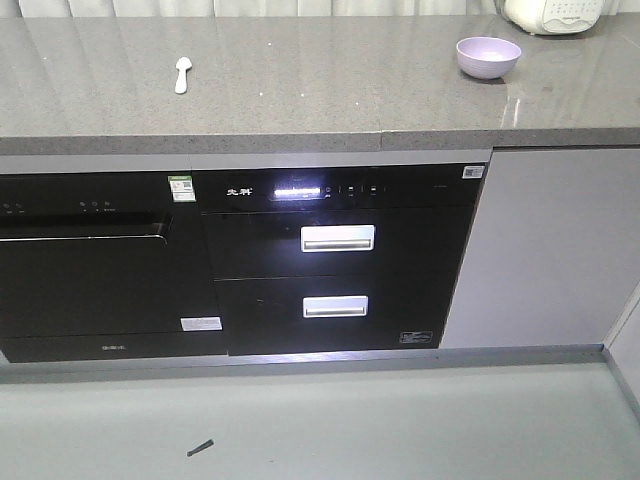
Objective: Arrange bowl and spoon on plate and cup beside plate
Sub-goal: 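Approach the countertop, bringing the white spoon and lavender bowl nearer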
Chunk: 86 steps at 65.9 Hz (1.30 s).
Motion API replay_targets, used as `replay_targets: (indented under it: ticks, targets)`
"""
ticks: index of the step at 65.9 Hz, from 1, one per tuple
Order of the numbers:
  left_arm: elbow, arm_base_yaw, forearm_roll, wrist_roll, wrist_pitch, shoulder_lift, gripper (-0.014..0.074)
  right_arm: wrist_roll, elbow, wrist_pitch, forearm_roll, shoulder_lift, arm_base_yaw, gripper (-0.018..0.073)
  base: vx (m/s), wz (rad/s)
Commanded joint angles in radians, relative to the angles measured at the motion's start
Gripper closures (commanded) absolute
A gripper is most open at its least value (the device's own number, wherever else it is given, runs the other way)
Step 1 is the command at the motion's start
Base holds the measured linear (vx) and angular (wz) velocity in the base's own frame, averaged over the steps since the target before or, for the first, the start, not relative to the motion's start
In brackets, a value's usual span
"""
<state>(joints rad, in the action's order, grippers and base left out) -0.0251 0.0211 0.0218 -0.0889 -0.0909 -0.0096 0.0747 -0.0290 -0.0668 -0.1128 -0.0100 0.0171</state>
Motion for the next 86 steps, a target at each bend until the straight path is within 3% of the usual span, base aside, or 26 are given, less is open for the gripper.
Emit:
replay_targets:
  ticks: [1,86]
  targets:
    - [-0.03,0.001,-0.001,-0.007,0.078,0.018,0.0602,-0.004,-0.016,0.077,-0.006,-0.013,0.001,0.0564,0.03,0.0]
    - [-0.03,0.001,-0.001,-0.007,0.078,0.018,0.0602,-0.004,-0.016,0.077,-0.006,-0.013,0.001,0.0564,0.04,0.01]
